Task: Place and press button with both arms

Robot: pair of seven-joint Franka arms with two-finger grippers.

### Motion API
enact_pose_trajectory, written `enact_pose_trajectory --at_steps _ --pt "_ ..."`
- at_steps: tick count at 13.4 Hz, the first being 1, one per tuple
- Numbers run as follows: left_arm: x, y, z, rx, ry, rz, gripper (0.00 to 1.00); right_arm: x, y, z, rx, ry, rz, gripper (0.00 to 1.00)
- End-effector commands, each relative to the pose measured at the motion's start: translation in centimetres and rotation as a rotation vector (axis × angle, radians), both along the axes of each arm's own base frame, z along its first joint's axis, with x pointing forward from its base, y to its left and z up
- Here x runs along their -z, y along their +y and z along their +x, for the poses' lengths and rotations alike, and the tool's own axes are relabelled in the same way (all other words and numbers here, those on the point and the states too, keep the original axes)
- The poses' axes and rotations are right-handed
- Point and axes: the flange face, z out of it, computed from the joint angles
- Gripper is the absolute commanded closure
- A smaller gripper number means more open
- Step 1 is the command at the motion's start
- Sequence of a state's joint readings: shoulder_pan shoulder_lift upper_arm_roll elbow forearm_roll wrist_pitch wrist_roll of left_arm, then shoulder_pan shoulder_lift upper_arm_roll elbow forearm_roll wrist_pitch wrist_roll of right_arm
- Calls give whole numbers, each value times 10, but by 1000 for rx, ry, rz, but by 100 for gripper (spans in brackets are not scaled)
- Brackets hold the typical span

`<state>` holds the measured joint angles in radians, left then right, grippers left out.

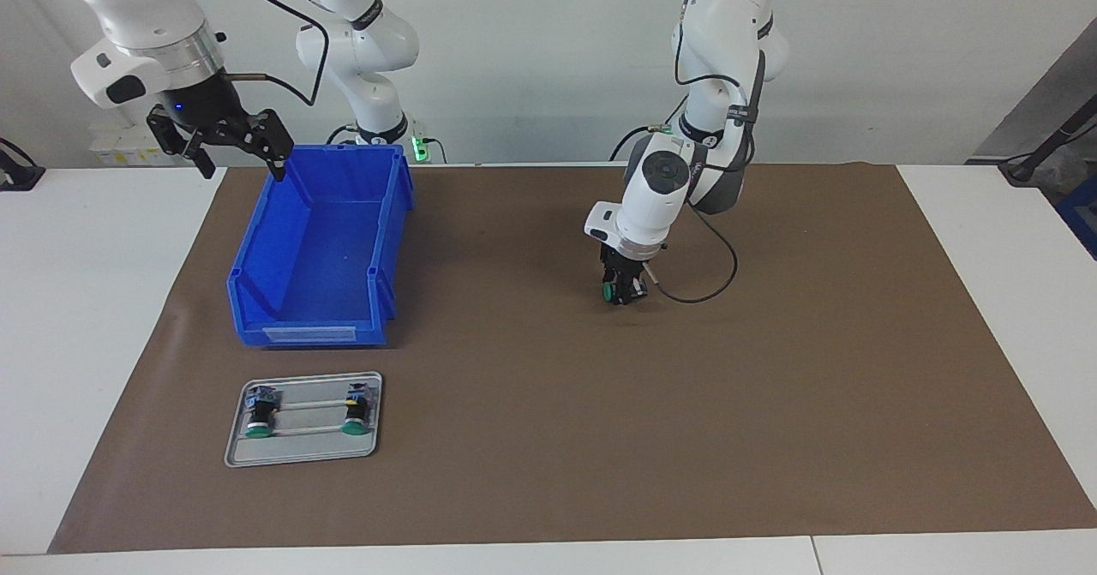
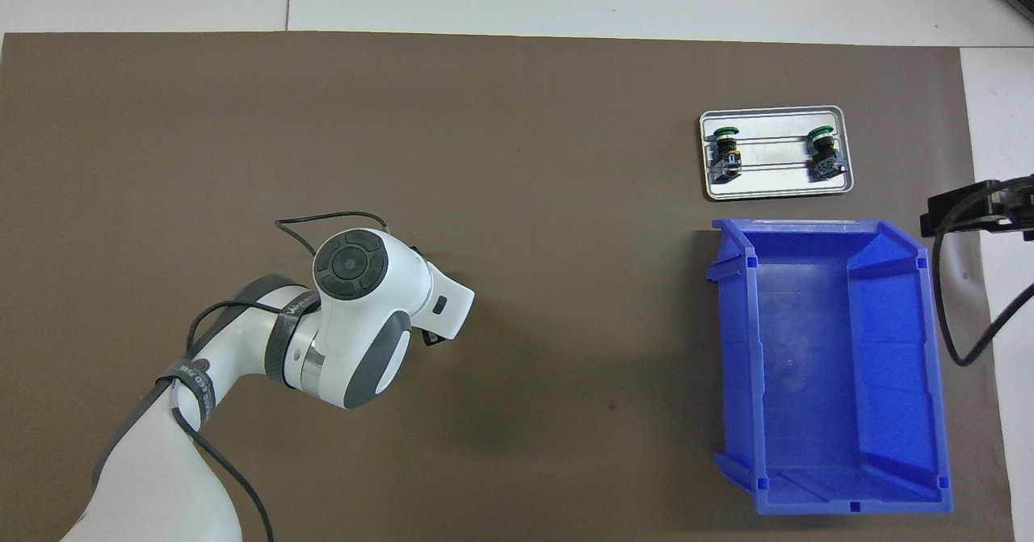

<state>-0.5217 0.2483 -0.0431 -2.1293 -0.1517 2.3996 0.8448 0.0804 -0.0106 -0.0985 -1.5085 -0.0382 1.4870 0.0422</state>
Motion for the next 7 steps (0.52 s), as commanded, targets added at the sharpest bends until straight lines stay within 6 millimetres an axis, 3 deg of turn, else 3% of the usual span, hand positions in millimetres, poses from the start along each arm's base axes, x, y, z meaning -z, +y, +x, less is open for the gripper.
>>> enact_pose_trajectory --at_steps 1,7 --pt "0 1 -5 -2 -28 -18 50 8 -9 -3 -16 26 -12 0" --pt "-3 7 3 22 -45 -25 75 10 1 -5 -2 3 0 0"
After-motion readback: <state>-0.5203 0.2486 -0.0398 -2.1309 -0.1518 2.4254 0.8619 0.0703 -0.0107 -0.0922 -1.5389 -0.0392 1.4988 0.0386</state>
